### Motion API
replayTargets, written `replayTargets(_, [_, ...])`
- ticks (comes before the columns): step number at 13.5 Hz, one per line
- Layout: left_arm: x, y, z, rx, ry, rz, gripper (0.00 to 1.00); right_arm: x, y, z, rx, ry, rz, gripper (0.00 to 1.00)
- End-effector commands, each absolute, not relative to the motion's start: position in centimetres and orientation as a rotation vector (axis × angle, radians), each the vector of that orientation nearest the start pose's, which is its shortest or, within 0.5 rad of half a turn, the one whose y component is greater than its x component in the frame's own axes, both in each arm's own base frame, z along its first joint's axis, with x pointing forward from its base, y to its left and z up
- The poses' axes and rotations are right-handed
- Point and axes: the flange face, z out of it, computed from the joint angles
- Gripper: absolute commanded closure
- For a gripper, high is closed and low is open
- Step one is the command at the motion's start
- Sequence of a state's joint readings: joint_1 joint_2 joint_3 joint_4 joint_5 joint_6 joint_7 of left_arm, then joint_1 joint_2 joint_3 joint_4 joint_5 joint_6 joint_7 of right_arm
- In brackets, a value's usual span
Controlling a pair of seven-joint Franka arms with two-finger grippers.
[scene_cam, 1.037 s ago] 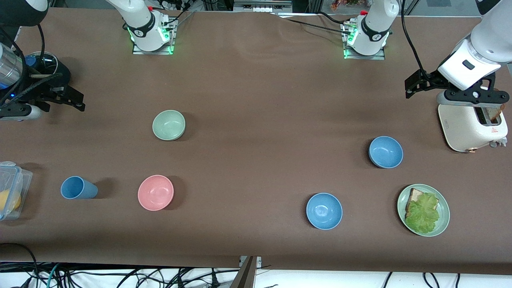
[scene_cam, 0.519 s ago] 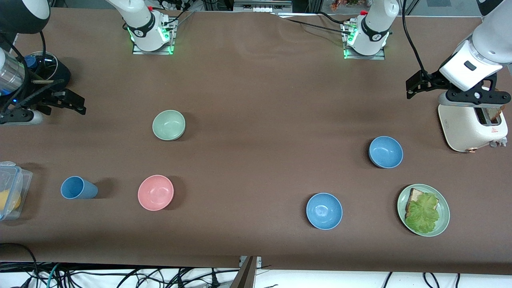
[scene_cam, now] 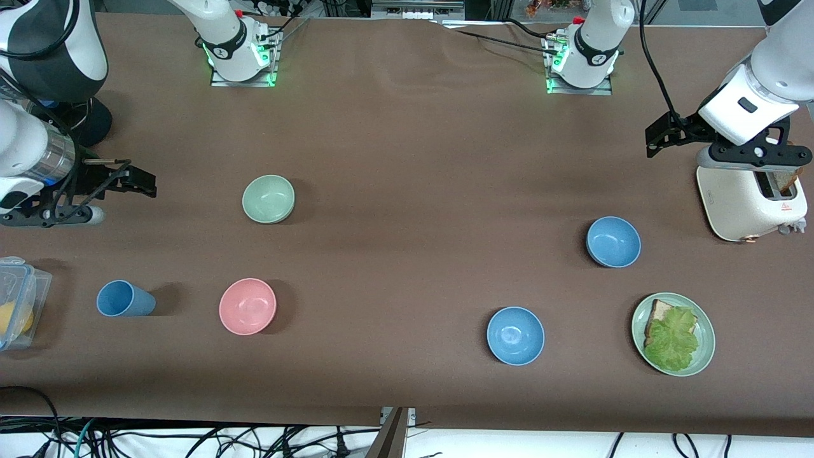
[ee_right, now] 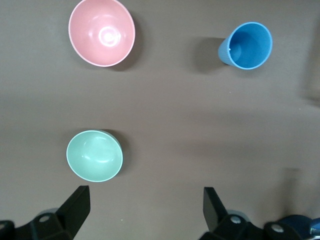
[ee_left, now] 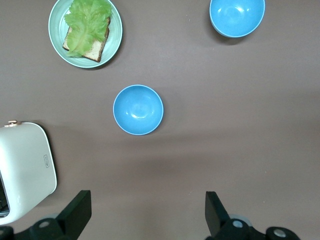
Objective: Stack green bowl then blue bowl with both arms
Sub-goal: 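Reach the right gripper to the pale green bowl and grasp its rim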
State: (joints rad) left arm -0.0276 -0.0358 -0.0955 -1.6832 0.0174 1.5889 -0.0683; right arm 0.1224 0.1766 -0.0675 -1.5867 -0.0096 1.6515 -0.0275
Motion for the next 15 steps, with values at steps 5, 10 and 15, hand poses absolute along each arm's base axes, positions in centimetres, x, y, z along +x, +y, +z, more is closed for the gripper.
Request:
replayTargets(5, [53.7,-6.4,59.5,-3.108,0.087,0.077,0.00,58.6,6.7,44.7,-3.069,-0.209,0.236,0.00])
replayTargets(10, [53.7,-6.4,59.5,-3.108,0.087,0.077,0.00,54.4,7.3,34.7,-3.067,-0.205,0.193,0.00])
replayTargets(15, [53.7,-6.4,59.5,-3.108,0.087,0.077,0.00,49.3,7.6,24.5,-3.081,-0.208,0.125,0.01])
